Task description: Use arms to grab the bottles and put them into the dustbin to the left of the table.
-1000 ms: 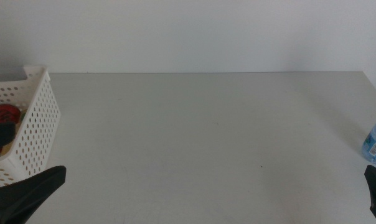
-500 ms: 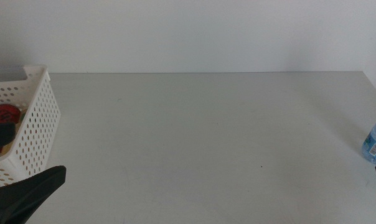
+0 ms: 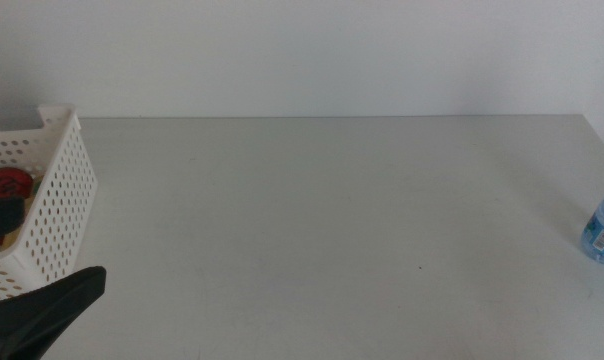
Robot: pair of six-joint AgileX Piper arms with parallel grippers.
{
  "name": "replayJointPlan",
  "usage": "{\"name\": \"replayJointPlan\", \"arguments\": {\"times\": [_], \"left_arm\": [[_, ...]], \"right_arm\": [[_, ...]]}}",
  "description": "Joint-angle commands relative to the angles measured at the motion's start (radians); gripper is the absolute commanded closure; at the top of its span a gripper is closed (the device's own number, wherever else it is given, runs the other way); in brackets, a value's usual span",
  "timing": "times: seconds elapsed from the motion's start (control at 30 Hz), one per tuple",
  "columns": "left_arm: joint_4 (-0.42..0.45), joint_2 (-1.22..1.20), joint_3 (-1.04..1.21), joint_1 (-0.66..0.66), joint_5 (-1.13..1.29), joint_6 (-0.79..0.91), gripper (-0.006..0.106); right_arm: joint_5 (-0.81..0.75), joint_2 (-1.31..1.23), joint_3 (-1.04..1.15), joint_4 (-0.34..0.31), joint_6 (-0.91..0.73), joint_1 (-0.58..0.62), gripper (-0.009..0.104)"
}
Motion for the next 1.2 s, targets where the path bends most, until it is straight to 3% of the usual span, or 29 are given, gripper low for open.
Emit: {"name": "replayJointPlan", "arguments": {"times": [0.0,0.97,1.17], "left_arm": [[-0.005,0.008,-0.025,-0.004,-0.075,-0.011,0.007],[-0.005,0.008,-0.025,-0.004,-0.075,-0.011,0.007],[-0.005,0.008,-0.025,-0.004,-0.075,-0.011,0.007]], "right_arm": [[-0.091,0.02,-0.047,-0.013,-0.058,-0.007,0.013],[-0.14,0.488,-0.457,-0.013,-0.084,-0.007,0.013],[-0.135,0.509,-0.468,0.026,-0.084,-0.006,0.017]]}}
